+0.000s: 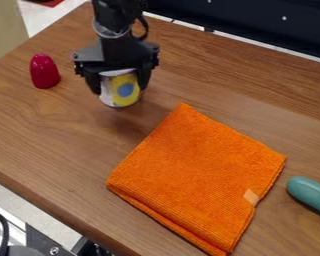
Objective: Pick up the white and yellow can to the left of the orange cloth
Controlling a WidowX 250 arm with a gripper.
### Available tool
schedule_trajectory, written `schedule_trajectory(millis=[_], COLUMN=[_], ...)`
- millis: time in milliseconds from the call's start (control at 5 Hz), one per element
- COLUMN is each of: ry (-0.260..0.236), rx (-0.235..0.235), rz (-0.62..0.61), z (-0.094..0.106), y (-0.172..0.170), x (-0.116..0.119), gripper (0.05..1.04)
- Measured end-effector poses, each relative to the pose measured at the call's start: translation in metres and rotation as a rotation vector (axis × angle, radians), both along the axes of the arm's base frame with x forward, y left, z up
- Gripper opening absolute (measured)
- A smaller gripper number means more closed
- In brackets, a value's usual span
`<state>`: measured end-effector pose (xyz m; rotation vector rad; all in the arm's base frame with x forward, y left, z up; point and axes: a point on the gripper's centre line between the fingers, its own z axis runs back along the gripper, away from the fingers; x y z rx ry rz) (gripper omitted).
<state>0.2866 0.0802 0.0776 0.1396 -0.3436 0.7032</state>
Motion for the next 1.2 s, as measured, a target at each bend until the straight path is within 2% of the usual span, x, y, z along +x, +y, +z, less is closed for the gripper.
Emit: schedule_trajectory(millis=[200,400,800,1000,1200], ry=[0.015,0.042,0.112,0.135,0.092], rx=[0.0,-0.002,-0.035,-0.067,-0.109], rz=[-0.015,-0.024,-0.073,-0.094,-0.124], z=[-0.001,0.004,0.011,0.011,0.018], y=[0.0,-0.005,-0.027,-0.043,-0.067], x=[-0.002,-0.015,-0.038,-0.04,-0.028], gripper=[0.998,0.998,0.998,0.998,0.998])
